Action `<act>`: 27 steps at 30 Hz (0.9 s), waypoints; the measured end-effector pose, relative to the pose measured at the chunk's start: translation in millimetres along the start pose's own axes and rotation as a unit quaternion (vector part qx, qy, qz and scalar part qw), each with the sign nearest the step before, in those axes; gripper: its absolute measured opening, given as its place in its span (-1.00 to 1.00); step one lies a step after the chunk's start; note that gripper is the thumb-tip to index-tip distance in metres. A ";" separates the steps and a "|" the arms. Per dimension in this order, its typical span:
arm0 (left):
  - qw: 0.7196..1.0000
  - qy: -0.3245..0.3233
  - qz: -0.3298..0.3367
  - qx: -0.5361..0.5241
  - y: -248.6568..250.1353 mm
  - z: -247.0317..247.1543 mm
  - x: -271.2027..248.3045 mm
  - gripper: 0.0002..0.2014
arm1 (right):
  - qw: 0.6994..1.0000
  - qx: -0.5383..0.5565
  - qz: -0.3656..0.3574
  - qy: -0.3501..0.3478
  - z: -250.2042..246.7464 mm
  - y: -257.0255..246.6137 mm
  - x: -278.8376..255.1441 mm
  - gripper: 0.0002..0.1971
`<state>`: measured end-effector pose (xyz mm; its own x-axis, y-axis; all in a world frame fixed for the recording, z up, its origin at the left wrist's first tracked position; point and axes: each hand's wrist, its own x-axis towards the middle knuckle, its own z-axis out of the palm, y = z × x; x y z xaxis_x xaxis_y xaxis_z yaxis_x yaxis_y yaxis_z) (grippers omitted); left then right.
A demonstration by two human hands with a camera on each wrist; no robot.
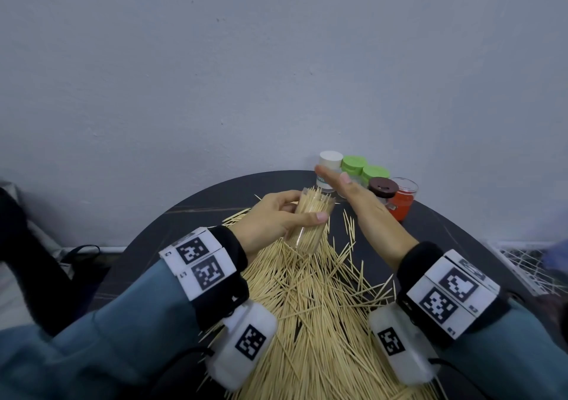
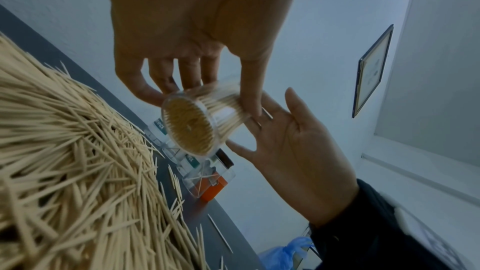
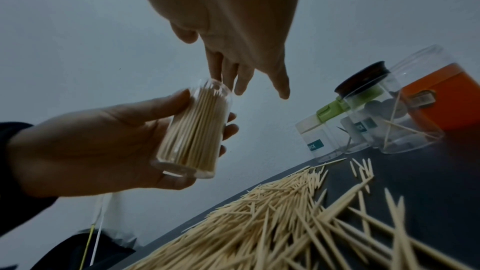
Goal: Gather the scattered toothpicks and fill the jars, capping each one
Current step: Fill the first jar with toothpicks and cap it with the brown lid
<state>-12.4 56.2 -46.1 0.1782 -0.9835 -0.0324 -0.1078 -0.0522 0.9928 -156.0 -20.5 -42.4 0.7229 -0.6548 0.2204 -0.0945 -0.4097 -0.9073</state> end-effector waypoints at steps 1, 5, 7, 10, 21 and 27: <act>1.000 0.001 0.001 -0.001 0.0 -0.6 0.1 -0.61 | 1.000 -0.004 0.002 -0.004 -0.9 -0.2 0.0 -0.49; 1.000 0.011 0.005 0.005 -2.6 -2.5 0.3 -0.60 | 0.999 -0.014 0.012 -0.032 -1.7 0.9 -0.6 -0.49; 1.000 0.021 0.005 -0.001 -2.5 -3.1 1.3 -0.60 | 1.000 -0.021 0.009 -0.016 -2.0 2.0 0.3 -0.51; 1.000 0.028 0.007 -0.001 -2.6 -4.0 2.8 -0.59 | 0.999 -0.038 0.012 -0.024 -2.9 1.3 0.3 -0.51; 0.999 0.039 0.006 0.004 -5.2 -7.7 4.5 -0.50 | 0.995 -0.095 -0.029 0.025 -5.8 7.3 2.7 -0.57; 1.000 0.024 0.008 0.013 -4.2 -9.2 4.2 -0.44 | 0.990 -0.126 -0.053 0.042 -9.2 4.4 2.6 -0.60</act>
<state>-2.2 53.9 -49.3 0.2220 -0.9750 -0.0102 -0.1367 -0.0415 0.9897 -160.8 -29.8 -42.6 0.6791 -0.6459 0.3487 -0.1964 -0.6176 -0.7616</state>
